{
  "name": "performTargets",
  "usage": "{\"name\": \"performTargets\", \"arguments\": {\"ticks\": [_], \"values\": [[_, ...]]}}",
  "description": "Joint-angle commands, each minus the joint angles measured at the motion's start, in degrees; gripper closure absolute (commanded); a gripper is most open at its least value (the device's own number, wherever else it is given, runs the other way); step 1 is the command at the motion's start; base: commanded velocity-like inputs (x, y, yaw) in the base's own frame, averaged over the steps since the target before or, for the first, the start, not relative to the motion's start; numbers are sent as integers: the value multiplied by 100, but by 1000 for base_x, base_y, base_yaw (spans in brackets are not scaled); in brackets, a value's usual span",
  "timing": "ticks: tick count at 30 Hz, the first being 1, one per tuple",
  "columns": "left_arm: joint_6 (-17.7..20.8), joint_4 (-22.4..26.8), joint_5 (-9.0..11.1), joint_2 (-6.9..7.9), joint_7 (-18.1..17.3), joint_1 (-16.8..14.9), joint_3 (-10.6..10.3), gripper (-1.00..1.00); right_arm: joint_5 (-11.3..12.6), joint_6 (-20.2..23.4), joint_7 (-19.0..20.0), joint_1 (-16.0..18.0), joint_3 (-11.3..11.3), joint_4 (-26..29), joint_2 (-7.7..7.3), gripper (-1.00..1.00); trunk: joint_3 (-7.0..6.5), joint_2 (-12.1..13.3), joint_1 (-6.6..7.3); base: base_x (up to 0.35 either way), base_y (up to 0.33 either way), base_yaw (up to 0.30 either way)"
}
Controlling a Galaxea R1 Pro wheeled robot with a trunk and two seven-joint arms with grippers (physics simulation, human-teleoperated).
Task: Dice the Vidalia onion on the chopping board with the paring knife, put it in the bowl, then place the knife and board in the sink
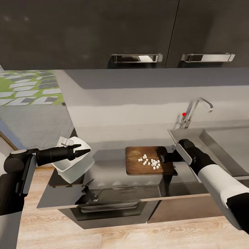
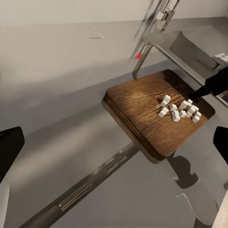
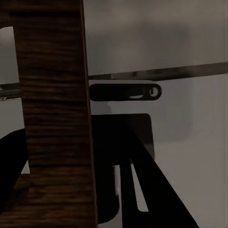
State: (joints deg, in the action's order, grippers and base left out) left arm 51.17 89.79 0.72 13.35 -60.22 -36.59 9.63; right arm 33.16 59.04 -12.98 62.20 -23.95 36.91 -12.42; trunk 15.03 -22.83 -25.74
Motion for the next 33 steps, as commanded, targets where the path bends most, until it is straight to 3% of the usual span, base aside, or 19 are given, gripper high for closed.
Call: {"name": "performTargets", "arguments": {"ticks": [1, 33], "values": [[51, 3, 7, 0, -16, -6, 4, -100, -91, 31, -64, 3, -49, 0, -10, 100, 8, -8, -5, 0, 0, 0], [51, 16, 8, 0, -16, -6, 4, -100, -91, 37, -64, 3, -40, 26, -6, 100, -271, -8, -5, 0, 0, 0]]}}
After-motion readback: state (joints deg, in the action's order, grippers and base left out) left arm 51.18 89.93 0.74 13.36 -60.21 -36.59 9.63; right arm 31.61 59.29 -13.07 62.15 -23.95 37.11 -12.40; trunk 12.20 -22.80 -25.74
